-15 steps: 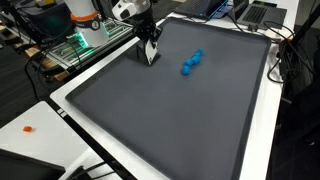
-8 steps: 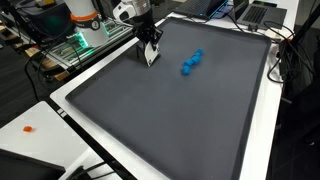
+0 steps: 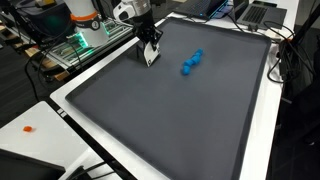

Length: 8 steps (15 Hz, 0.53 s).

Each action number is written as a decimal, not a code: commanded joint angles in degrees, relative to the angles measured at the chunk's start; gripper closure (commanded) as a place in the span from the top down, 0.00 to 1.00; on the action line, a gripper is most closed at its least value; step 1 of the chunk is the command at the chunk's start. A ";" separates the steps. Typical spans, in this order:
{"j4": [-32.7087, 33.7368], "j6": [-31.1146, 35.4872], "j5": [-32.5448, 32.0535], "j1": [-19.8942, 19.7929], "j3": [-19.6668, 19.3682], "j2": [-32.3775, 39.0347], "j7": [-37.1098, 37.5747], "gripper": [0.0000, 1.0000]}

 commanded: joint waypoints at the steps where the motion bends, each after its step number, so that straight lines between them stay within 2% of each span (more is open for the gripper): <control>1: -0.80 -0.54 -0.94 -0.08 -0.61 -0.92 2.18 0.01; 8: -0.76 -3.09 -0.52 0.07 -1.01 -2.29 1.95 0.01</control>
